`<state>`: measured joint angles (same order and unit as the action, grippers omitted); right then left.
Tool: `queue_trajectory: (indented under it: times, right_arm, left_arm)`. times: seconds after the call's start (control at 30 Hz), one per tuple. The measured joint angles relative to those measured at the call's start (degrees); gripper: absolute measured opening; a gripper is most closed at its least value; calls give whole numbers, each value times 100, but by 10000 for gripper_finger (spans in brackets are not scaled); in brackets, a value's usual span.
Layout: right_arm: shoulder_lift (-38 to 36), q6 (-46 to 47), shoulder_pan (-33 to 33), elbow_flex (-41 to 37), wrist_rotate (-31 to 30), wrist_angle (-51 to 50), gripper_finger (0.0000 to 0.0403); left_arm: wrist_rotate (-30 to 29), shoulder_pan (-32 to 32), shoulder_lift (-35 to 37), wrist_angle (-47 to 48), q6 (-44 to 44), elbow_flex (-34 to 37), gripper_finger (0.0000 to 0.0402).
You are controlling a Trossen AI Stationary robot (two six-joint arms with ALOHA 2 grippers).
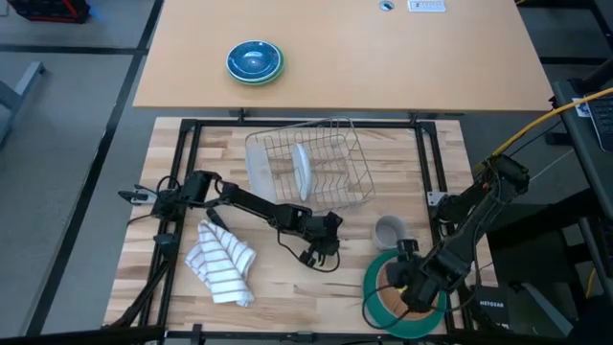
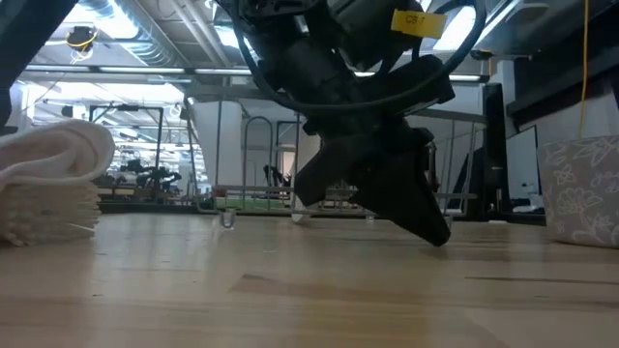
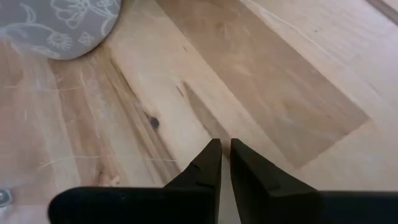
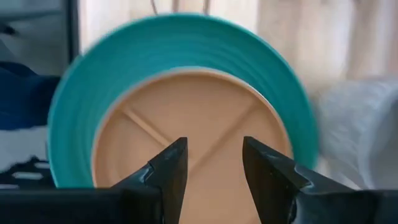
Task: Sort dishes
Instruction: Put the brown plate in the dish rack
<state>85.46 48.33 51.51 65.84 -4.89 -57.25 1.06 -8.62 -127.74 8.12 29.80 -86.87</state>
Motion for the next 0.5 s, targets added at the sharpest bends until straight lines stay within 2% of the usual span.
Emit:
queue_trajectory:
  times: [0.17,0.5]
  right_arm:
    - [216,-70,-11,-402,-40,892,159]
    - [742,-201,-15,-419,-499,1558,159]
  left_arm:
    - [-49,-104,1,-181,-42,-20,15]
    - [-23,-614,1,-151,421,-364,14]
